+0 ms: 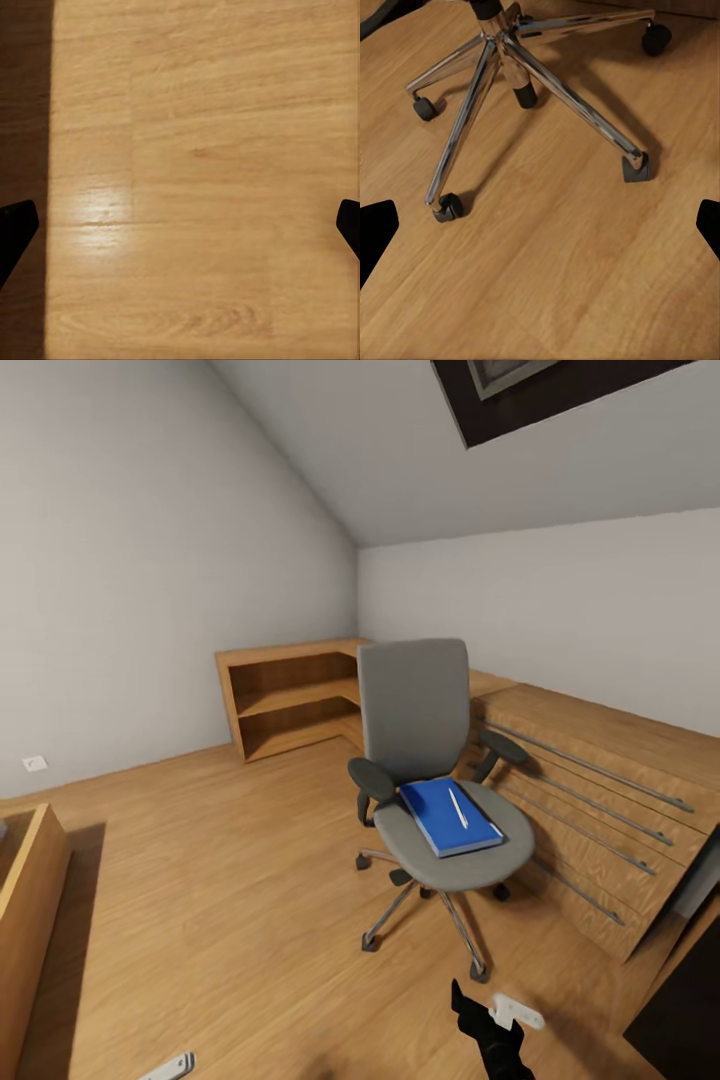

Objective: In the bedroom, organize the workspace by keeping the computer under the desk, ensuring the monitor is on the desk, placing the keyboard on the desk next to the monitor, placing the mouse on the desk next to the keyboard, moving the folder from the swivel chair onto the desk next to the mouse, stacking the notebook on top of the folder with the pen on top of the notebook, and positioning the swivel chair next to the desk.

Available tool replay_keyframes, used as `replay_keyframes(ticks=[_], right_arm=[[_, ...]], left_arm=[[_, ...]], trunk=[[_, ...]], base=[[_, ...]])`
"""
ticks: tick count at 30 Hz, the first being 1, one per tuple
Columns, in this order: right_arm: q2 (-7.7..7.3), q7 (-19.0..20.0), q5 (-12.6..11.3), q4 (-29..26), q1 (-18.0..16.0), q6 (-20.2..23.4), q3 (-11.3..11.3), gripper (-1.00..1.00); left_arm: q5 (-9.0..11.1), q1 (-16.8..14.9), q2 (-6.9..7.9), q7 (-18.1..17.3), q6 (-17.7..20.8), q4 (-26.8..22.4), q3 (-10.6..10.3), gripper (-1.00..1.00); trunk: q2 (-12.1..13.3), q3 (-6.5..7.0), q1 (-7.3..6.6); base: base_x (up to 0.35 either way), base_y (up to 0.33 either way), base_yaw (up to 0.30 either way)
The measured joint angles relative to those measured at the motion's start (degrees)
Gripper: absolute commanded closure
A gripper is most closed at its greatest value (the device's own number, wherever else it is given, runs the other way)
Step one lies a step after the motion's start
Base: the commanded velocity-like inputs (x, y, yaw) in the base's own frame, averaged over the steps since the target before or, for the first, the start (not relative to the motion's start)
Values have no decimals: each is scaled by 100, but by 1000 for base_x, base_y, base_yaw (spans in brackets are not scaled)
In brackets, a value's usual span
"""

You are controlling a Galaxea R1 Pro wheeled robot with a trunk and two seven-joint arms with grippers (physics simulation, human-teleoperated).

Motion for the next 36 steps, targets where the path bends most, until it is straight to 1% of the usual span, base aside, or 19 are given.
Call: replay_keyframes(ticks=[2,5,11,13,21,36], right_arm=[[6,-1,0,0,0,-3,-2,-100],[16,-6,-2,1,0,-7,-3,-100],[19,-10,-7,1,2,-10,-3,-100],[21,-10,-5,1,2,-10,-3,-100],[20,-10,0,0,3,-11,-1,-100],[13,-9,2,-1,10,-11,1,-100]], left_arm=[[-20,0,-4,2,-4,36,-2,-100],[-114,0,-12,2,-7,122,-6,-100],[-448,0,-32,-3,-12,204,4,-100],[-487,0,-34,-4,-12,224,6,-100],[-542,-1,-35,-4,-17,305,9,-100],[-550,-2,-30,-3,-19,332,10,-100]], trunk=[[80,36,-44],[201,90,-110],[441,197,-242],[521,233,-286],[842,377,-461],[1444,646,-791]], base=[[0,0,0],[0,0,0],[0,0,0],[0,0,-4],[0,0,-128],[0,0,-253]])
